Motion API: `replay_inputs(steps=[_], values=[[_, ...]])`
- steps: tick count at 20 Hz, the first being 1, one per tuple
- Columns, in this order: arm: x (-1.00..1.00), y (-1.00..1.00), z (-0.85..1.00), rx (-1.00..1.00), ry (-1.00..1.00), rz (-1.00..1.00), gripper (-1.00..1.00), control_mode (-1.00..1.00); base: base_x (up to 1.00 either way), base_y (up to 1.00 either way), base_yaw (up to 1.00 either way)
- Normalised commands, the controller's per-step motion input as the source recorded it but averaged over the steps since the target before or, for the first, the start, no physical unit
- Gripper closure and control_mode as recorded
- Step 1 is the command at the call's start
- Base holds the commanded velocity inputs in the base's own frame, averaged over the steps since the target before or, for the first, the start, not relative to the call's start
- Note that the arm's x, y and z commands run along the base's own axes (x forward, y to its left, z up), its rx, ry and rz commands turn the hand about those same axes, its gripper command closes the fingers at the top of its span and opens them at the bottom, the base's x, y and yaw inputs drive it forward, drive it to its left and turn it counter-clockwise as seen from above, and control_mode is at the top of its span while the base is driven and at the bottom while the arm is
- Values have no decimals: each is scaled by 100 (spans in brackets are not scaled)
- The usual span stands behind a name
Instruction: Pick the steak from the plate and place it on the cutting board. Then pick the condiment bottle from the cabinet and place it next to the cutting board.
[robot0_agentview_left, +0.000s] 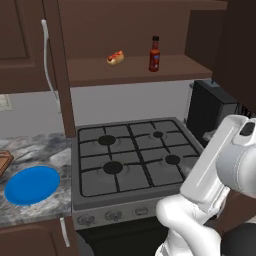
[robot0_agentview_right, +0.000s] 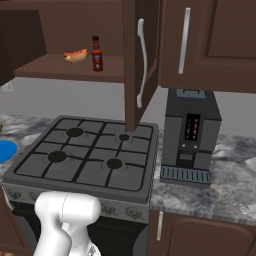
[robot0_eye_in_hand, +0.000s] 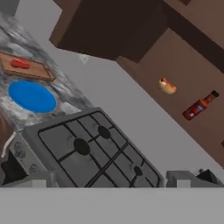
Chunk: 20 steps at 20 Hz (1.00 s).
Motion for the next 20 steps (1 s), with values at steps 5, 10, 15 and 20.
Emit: replay_inputs(steps=[5,10,15,20], values=[[19,-15,28,19,-7,-7,-100,-100,0,0,0],[12,-21,19,21,-9,0,-100,-100,0,0,0],[24,-8,16,23,-10,0,-100,-100,0,0,0],[28,-1,15,22,-17,0,-100,-100,0,0,0]])
